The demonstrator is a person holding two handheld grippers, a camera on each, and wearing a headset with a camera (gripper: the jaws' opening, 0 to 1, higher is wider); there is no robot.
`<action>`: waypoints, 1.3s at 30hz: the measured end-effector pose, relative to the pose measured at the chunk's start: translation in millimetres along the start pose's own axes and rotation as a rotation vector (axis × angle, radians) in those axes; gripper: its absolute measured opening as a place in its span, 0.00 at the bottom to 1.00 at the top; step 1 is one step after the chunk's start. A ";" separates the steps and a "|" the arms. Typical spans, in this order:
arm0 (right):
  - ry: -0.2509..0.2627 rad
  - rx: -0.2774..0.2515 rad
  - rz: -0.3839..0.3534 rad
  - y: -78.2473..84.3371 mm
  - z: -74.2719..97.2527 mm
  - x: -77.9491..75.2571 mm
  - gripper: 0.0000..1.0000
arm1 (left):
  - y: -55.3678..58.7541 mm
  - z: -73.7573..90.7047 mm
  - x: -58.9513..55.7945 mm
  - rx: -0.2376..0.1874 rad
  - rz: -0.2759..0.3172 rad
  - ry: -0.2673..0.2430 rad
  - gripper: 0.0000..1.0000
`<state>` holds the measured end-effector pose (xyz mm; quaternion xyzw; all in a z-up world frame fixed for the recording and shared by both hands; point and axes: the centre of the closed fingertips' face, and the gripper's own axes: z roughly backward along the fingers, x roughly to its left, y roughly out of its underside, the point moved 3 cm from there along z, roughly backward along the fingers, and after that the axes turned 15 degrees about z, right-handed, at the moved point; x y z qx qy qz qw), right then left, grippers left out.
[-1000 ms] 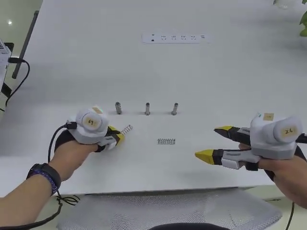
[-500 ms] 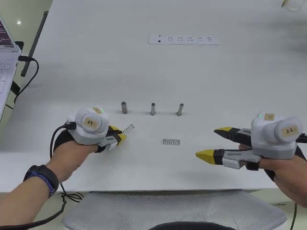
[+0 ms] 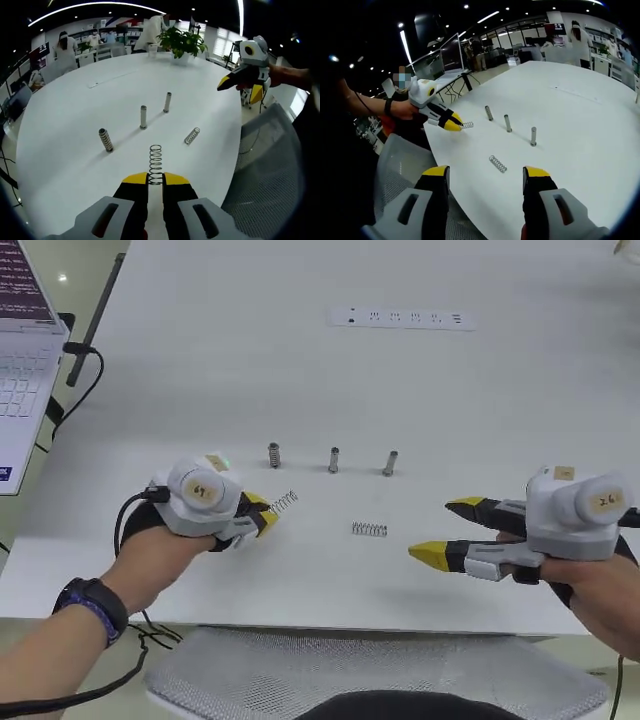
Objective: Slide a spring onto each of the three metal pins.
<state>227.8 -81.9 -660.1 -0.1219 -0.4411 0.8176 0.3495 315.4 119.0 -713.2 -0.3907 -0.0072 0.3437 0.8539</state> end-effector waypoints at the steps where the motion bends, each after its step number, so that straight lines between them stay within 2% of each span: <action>1: -0.004 0.001 0.002 -0.3 -0.9 0.1 0.57 | -0.8 0.4 -0.8 -0.002 -0.002 0.002 0.02; 7: -0.016 -0.004 0.009 -4.8 -5.1 0.7 0.57 | -4.0 1.6 -4.4 -0.012 -0.019 0.012 0.02; 13: -0.026 -0.004 0.017 -6.9 -7.0 0.9 0.57 | -7.6 3.8 -13.0 -0.016 -0.040 0.026 0.02; 17: -0.035 -0.005 0.020 -8.4 -8.7 3.2 0.56 | -13.9 5.4 -25.0 -0.023 -0.067 0.039 0.02; 24: -0.051 -0.007 0.025 -10.8 -12.1 6.5 0.55 | -21.9 3.2 -37.6 -0.032 -0.099 0.064 0.02; 28: -0.057 -0.011 0.026 -13.5 -14.3 7.1 0.55 | -26.8 1.9 -48.8 -0.035 -0.124 0.084 0.02; 39: -0.084 -0.026 0.042 -21.7 -21.2 8.3 0.51 | -35.0 -6.1 -77.3 -0.032 -0.187 0.142 0.02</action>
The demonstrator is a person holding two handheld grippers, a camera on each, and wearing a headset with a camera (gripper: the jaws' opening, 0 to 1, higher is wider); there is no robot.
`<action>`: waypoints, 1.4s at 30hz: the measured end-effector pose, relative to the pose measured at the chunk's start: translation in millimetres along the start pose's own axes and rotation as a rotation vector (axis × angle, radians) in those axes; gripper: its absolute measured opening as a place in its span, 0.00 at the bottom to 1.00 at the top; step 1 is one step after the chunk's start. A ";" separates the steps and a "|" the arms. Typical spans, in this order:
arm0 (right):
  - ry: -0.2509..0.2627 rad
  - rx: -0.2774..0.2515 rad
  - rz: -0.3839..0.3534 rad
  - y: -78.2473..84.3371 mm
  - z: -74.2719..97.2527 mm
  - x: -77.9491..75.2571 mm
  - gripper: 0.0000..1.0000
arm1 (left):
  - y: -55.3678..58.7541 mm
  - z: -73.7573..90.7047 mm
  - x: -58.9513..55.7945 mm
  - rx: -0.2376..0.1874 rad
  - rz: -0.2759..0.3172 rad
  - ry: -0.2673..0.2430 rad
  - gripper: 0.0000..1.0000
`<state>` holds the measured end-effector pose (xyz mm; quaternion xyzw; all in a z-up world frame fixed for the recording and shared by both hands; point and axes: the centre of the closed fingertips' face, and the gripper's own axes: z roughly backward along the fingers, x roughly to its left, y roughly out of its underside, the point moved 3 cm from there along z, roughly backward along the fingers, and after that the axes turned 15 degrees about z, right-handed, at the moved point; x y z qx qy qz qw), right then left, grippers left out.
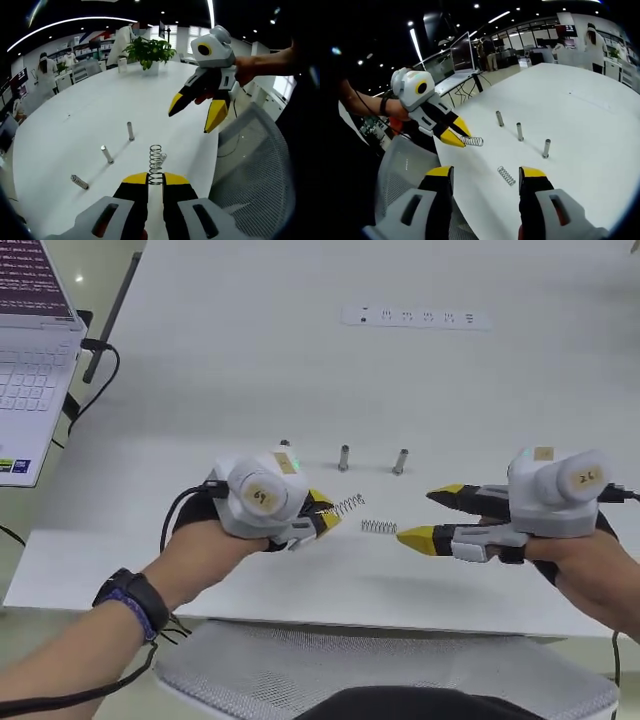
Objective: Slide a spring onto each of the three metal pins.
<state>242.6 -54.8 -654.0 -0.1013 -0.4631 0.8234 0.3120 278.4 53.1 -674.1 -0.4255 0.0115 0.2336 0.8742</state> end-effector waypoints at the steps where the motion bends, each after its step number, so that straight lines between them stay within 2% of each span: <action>1: -0.004 -0.003 0.002 -0.9 -0.6 -0.2 0.50 | -0.9 -0.7 -1.5 0.000 -0.004 0.004 0.02; 18: -0.092 -0.047 -0.004 -7.2 -15.2 5.0 0.29 | -16.8 -6.2 -26.6 -0.007 -0.084 0.068 0.02; 27: -0.137 -0.064 -0.015 -6.4 -17.5 8.2 0.15 | -18.8 -7.7 -33.7 -0.006 -0.120 0.091 0.02; 42: -0.171 -0.070 -0.040 -4.8 -15.3 13.8 0.11 | -17.1 -7.7 -38.4 0.004 -0.155 0.120 0.02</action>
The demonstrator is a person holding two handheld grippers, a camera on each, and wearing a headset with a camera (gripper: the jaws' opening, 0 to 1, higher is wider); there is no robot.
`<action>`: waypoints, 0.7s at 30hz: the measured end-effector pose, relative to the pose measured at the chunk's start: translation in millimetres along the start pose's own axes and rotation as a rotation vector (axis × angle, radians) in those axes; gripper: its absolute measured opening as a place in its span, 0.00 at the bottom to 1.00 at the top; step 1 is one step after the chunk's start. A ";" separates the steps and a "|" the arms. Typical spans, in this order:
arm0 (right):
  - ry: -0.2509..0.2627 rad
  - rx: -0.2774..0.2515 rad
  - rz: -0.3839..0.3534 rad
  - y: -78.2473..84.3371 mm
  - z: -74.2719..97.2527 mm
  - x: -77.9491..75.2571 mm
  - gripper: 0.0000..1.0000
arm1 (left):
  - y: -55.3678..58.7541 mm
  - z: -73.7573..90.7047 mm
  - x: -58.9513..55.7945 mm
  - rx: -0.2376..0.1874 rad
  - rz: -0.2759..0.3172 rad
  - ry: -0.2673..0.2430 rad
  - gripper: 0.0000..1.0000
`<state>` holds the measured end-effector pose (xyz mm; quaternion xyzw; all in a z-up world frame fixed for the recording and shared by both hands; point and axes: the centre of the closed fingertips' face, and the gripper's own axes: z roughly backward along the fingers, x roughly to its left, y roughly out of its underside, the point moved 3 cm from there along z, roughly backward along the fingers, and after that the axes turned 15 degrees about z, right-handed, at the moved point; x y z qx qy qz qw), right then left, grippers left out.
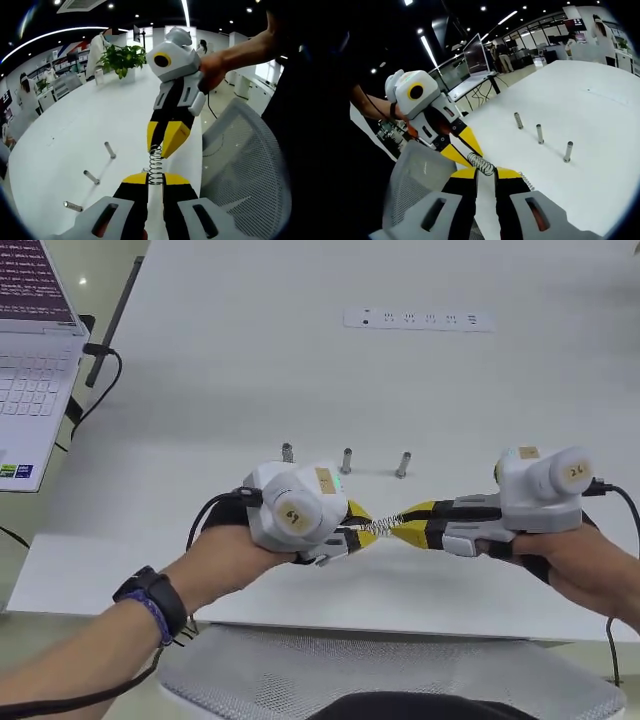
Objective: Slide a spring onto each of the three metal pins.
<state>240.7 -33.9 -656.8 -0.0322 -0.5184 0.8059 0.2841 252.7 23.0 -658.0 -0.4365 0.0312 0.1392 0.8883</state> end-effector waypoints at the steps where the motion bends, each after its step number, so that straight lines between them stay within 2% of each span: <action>1: -0.005 -0.002 -0.004 -0.1 0.2 0.7 0.11 | -0.1 0.1 -0.4 0.000 -0.007 0.003 0.02; 8: -0.042 0.001 -0.013 0.4 0.4 5.7 0.11 | 0.7 0.1 -3.4 0.005 -0.041 0.016 0.02; 18: -0.070 0.008 -0.014 2.0 1.2 9.8 0.16 | -1.1 0.2 -6.0 -0.007 -0.043 0.026 0.02; 21: -0.074 -0.004 -0.019 0.2 0.7 10.3 0.16 | -2.4 -0.8 -8.2 -0.008 -0.047 0.032 0.02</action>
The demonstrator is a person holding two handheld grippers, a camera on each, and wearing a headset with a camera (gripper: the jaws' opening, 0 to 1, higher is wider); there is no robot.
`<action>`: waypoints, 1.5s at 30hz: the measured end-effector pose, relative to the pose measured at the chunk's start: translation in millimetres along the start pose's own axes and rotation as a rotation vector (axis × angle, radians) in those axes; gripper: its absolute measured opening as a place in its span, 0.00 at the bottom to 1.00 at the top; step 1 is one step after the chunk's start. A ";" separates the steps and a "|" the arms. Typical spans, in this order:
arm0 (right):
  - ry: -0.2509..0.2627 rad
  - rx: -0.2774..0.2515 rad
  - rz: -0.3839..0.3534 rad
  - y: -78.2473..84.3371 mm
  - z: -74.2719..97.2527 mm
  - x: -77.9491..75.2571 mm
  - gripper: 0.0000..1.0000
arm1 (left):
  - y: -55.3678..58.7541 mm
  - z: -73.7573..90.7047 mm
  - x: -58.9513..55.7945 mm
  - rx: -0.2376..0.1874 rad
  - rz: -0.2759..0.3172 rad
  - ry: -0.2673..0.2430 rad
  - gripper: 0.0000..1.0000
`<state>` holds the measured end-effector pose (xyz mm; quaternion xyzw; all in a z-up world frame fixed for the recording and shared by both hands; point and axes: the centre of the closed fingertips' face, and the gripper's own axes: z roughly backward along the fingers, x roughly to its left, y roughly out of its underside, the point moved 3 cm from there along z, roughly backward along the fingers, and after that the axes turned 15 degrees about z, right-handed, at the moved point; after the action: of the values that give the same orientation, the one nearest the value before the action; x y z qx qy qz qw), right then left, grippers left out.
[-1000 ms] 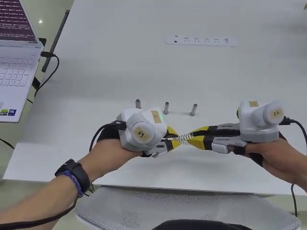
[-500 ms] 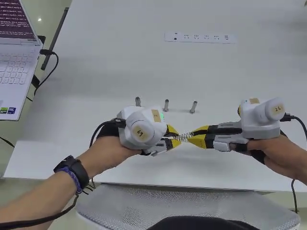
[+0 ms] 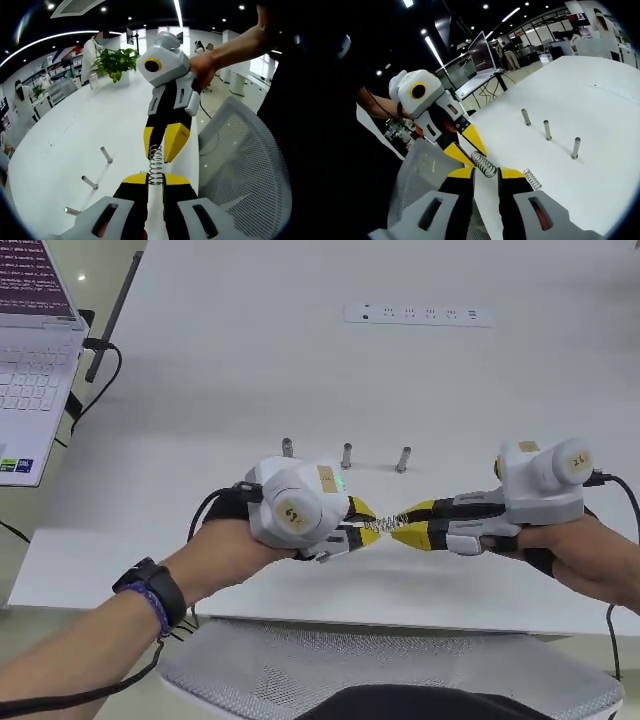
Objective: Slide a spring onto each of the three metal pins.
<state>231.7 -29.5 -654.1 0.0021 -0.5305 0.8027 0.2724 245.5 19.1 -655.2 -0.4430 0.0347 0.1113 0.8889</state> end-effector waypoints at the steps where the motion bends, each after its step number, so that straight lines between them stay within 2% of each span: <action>1: 0.000 -0.003 0.000 -0.6 0.0 0.1 0.15 | -0.6 -0.4 -0.5 -0.001 -0.004 0.002 0.02; 11: -0.021 -0.006 0.000 -0.8 -0.4 1.8 0.14 | -2.3 -2.1 -3.9 0.001 -0.023 0.016 0.02; 21: -0.058 -0.026 -0.010 -3.3 -1.9 6.9 0.09 | 2.0 -3.1 -5.3 0.022 -0.042 0.025 0.02; 30: -0.056 -0.013 0.002 -2.8 -2.3 6.4 0.08 | 2.4 -5.6 -5.3 0.032 -0.050 0.031 0.03; 35: -0.053 0.037 0.060 -6.1 -0.1 4.8 0.08 | 0.7 -8.6 -5.4 0.023 -0.041 0.038 0.02; 40: -0.060 0.121 0.165 -11.9 5.3 0.1 0.08 | -6.7 -9.5 -3.9 -0.009 -0.017 0.045 0.02; 45: -0.066 0.214 0.301 -26.9 11.0 -2.6 0.08 | -18.8 -9.1 -1.1 -0.059 0.019 0.050 0.02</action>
<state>242.6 -32.2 -627.2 -0.0218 -0.4449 0.8859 0.1298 249.1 0.7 -645.9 -0.4712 0.0577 0.1097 0.8733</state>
